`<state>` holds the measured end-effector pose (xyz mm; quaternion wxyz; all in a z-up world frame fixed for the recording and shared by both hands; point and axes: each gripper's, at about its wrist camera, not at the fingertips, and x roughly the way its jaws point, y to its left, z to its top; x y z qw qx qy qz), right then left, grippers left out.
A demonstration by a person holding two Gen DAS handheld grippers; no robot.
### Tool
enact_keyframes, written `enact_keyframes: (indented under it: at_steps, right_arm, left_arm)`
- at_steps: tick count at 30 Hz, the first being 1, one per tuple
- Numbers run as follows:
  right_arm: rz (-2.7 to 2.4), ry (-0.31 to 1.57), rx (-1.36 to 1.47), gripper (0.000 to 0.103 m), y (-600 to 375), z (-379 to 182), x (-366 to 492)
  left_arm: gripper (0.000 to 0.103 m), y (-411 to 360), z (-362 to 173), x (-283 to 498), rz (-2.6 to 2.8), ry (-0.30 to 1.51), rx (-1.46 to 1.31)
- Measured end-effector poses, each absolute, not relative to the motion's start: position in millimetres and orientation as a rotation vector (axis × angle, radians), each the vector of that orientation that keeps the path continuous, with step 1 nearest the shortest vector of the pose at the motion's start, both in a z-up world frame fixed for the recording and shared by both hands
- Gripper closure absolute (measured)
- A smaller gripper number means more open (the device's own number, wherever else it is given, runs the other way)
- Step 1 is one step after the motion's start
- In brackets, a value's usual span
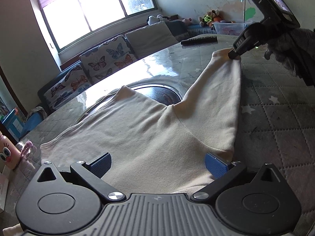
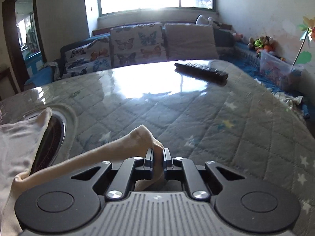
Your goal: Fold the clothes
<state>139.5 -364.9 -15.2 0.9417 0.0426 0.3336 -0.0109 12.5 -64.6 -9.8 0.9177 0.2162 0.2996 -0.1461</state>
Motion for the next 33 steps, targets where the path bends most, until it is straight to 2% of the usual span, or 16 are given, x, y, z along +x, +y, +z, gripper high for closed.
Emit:
enact_keyframes:
  at_steps: [8,17,25,33]
  right_arm:
    - [-0.024,0.690,0.135,0.095,-371.3,-21.8,137.3]
    - [0.090,0.603,0.135,0.095,-350.0,39.1,121.5]
    - [0.328,0.504,0.076,0.095,-276.2,107.8,84.8]
    - [0.561,0.513,0.014,0.095,-187.8,117.8,62.2]
  left_arm:
    - [0.000,-60.0,-1.7,11.4,-0.288,0.609,0.428]
    - [0.000,-63.9,-8.0,17.1,-0.275,0.607,0.433]
    - [0.000,-29.3,16.5,-3.3,-0.220,0.545,0.362]
    - [0.000,32.6,21.9,-27.5,-0.065,0.544,0.273]
